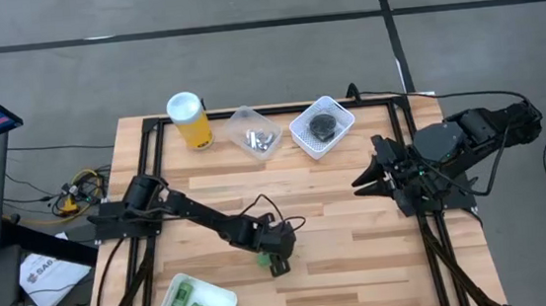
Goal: Pick & Place Travel size toiletries
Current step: Put the green shampoo into the bottom white bin
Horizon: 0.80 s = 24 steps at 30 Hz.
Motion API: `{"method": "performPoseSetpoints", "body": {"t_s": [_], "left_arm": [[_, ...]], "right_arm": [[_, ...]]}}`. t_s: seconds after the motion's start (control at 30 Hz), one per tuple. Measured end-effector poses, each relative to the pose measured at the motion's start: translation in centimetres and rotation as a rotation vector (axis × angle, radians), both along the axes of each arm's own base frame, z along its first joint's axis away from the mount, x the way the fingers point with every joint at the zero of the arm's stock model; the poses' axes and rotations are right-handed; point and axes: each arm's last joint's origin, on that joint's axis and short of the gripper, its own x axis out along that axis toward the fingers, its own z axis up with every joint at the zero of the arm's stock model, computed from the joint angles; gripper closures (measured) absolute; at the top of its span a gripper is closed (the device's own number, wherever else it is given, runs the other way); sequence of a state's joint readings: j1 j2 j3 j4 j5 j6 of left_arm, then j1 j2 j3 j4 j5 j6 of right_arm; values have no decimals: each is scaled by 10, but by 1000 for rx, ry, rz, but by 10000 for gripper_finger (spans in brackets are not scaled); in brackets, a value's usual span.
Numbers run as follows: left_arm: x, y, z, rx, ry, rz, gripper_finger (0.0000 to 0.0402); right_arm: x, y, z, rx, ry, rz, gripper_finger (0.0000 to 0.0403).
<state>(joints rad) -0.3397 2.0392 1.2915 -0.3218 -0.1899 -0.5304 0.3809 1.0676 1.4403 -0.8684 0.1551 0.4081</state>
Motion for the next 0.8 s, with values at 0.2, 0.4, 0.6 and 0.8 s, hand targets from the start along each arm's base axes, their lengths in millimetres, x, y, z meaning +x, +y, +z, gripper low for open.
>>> {"method": "performPoseSetpoints", "body": {"t_s": [0.2, 0.4, 0.6, 0.8], "left_arm": [[0, -2, -3, -40, 20, -21, 316], [0, -2, -3, -45, 22, -15, 316], [-4, 0, 24, -80, -37, 25, 316], [-22, 6, 99, -96, -237, 46, 316]], "right_arm": [[0, 0, 0, 0, 0, 0, 309], [0, 0, 0, 3, 1, -1, 309], [0, 0, 0, 2, 1, -1, 309], [0, 0, 0, 2, 1, -1, 309]]}}
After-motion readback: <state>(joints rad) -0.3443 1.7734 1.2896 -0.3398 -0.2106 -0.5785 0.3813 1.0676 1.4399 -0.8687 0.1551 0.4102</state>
